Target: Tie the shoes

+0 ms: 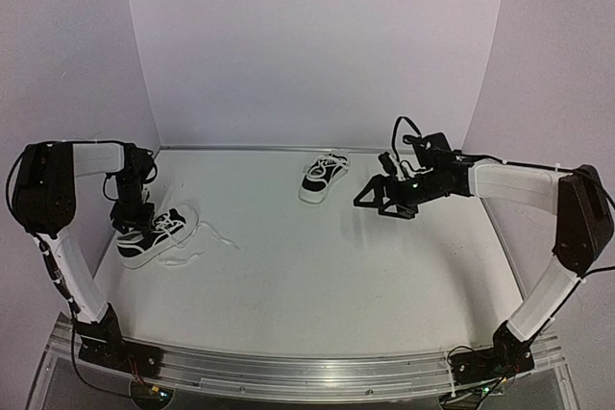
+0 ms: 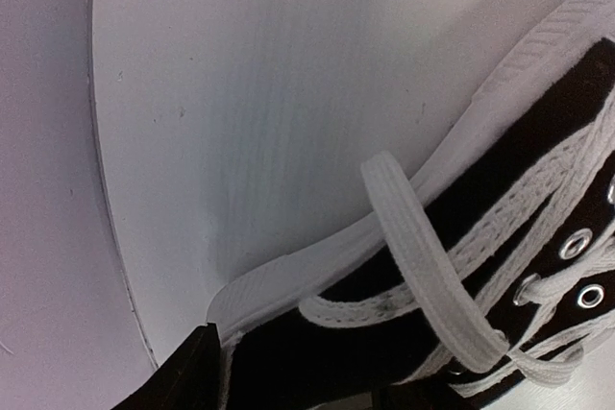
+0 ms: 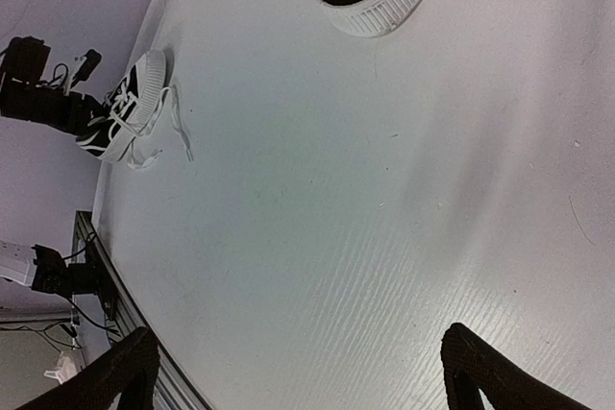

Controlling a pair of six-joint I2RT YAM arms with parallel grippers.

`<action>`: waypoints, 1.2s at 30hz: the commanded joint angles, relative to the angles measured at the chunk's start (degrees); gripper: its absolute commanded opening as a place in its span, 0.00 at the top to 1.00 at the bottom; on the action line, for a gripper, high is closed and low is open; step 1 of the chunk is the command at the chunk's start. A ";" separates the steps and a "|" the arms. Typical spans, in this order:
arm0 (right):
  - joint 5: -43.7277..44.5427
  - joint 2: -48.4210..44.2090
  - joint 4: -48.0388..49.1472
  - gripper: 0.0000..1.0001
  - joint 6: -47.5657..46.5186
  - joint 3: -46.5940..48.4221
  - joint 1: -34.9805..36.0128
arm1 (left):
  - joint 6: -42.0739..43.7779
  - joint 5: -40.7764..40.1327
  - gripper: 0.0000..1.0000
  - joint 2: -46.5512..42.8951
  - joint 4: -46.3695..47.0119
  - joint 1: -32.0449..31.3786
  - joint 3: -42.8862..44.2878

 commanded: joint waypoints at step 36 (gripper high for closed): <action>-11.06 -2.64 4.27 0.05 -1.72 2.44 -9.44 | -0.05 36.98 1.00 -3.30 0.35 -31.79 41.02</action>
